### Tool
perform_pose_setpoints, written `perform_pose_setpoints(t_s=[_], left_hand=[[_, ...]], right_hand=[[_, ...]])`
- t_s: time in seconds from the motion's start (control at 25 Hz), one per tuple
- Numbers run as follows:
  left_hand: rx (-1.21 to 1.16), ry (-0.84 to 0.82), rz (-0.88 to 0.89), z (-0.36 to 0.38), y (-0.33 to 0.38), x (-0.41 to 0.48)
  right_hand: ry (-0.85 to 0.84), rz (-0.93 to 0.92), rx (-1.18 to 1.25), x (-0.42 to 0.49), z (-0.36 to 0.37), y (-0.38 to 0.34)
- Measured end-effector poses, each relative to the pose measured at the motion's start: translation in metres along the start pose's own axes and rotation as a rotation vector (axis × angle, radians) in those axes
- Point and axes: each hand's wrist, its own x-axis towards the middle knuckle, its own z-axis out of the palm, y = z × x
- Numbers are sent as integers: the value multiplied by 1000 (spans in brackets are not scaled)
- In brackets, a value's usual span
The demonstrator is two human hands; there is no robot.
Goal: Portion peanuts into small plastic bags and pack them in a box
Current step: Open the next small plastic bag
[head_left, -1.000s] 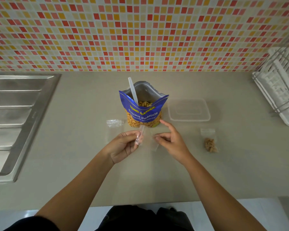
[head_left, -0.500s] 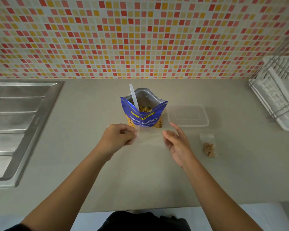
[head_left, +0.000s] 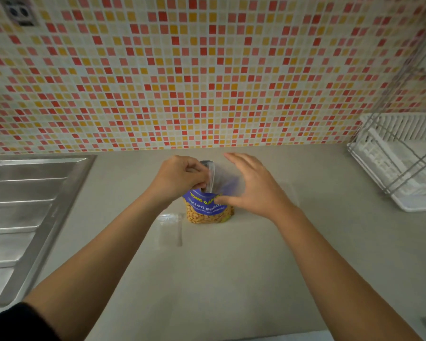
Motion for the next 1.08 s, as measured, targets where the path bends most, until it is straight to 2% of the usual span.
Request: perform_pose_setpoints(t_s=[0.12,0.4,0.44,0.52,0.6,0.72,0.84,0.92,1.0,1.08], left_hand=[[56,12,11,4,3,0],[141,0,10,3,3,2],[113,19,-6,0,3,3],[134,160,14,-6,-5,17],[325,265,44,-12,-16,37],[444,126,63,-11,-28,56],[491,-19,229,-7,-24,53],[612,-128,317,-3,-21,49],[741,-211,288,-4,-18,48],[736,-184,248,-10,-15,50]], right_hand=[[-30,-2,-40,7,6,-7],[96,-24,-19,5,15,-10],[111,-8,-2,3,14,-9],[138,31,44,-1,9,-7],[197,49,99,-4,3,-7],[269,105,241,-8,-1,-8],[323,179,404,-8,0,-5],[356,242,496,-7,2,-2],[379,297,549,-6,6,1],[381,326,557,-6,9,4]])
